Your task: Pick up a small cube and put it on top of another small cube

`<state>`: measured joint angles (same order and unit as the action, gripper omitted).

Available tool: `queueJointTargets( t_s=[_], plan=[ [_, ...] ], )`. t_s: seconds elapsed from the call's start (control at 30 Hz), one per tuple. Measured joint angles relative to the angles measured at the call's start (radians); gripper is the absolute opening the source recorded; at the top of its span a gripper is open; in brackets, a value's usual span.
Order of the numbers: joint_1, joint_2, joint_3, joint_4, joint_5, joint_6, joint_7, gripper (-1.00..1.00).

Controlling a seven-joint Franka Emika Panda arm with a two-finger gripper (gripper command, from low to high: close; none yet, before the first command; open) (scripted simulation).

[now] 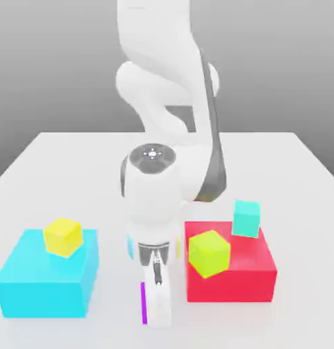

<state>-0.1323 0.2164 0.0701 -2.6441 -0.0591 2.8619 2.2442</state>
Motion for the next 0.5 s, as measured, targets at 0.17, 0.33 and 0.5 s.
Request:
queueJointTargets(
  t_s=[0.17, 0.33, 0.5],
  plan=[
    [0.042, -0.155, 0.049, 0.015, 0.012, -0.183, -0.088, -1.0],
    [0.116, -0.334, 0.073, 0.018, 0.043, -0.365, -0.228, -1.0],
    [0.185, -0.519, 0.086, -0.035, 0.101, -0.492, -0.321, -1.0]
  ],
)
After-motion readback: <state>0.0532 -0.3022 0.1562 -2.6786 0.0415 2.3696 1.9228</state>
